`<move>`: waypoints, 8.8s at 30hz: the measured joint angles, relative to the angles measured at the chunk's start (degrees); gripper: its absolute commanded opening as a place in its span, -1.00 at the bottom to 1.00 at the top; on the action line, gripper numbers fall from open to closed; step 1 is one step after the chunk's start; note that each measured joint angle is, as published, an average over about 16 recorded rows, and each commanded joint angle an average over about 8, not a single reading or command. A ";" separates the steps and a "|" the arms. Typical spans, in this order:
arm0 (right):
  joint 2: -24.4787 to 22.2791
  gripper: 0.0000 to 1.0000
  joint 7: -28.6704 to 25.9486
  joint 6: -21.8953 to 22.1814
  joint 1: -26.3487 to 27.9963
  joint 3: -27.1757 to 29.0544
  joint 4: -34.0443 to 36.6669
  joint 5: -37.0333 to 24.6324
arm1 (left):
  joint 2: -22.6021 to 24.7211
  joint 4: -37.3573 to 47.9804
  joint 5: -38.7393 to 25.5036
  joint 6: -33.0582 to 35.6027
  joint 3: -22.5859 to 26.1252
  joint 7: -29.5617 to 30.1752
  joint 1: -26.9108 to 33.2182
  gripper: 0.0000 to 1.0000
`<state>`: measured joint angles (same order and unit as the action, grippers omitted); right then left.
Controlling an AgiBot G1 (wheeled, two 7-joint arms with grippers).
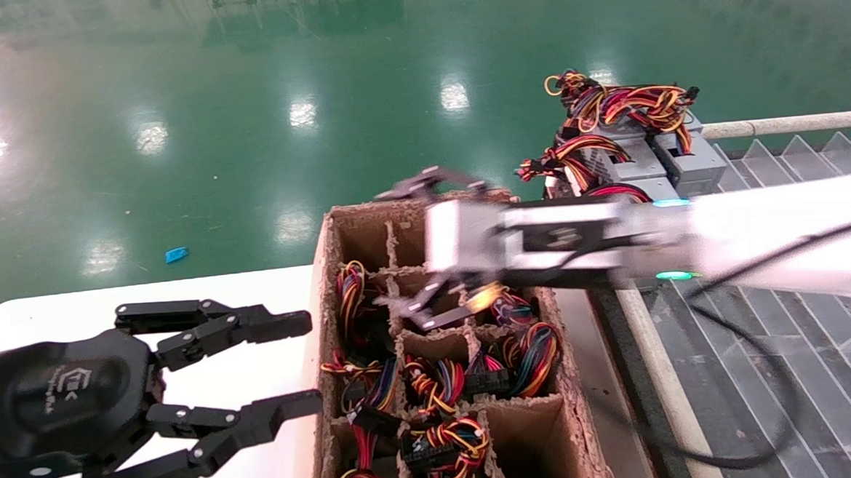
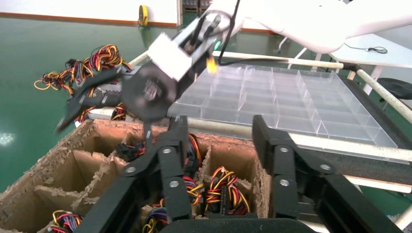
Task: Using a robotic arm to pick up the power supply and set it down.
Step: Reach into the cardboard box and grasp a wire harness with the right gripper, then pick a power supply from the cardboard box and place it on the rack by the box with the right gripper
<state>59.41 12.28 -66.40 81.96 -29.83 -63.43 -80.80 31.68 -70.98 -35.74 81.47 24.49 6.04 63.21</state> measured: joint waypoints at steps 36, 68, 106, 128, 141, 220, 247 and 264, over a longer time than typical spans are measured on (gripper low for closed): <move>14.09 -1.00 21.96 4.30 4.63 -4.69 22.13 -7.07 | 0.00 0.00 0.00 0.00 0.00 0.00 0.00 -1.00; 14.03 -1.00 23.77 1.36 5.92 -3.36 27.15 -3.75 | 0.00 0.00 0.00 0.00 0.00 0.00 0.00 -1.00; -2.52 -1.00 15.72 3.48 3.45 15.14 1.88 17.51 | 0.00 0.00 0.00 0.00 0.00 0.00 0.00 -1.00; -25.22 -1.00 4.43 1.40 -2.90 22.73 -14.49 20.67 | 0.00 0.00 0.00 0.00 0.01 0.00 0.00 -1.00; -38.67 -1.00 2.93 -7.33 -12.35 29.29 -14.24 28.37 | 0.00 0.00 0.00 0.00 0.01 0.00 0.00 -1.00; -24.21 -1.00 58.03 1.67 -42.33 58.94 -14.39 10.73 | 0.00 0.00 0.01 0.00 0.01 0.00 0.00 -1.00; -16.76 0.13 33.76 15.66 -29.89 39.95 -13.94 -14.44 | 0.00 0.00 0.01 0.00 0.01 0.00 0.00 -1.00; -18.57 1.00 22.01 9.41 -24.52 35.33 -14.40 -18.53 | 0.00 0.00 0.01 0.00 0.01 -0.01 0.00 -1.00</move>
<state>40.84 34.29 -56.98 57.43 5.49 -77.83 -99.34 31.68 -70.98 -35.73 81.47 24.50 6.03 63.21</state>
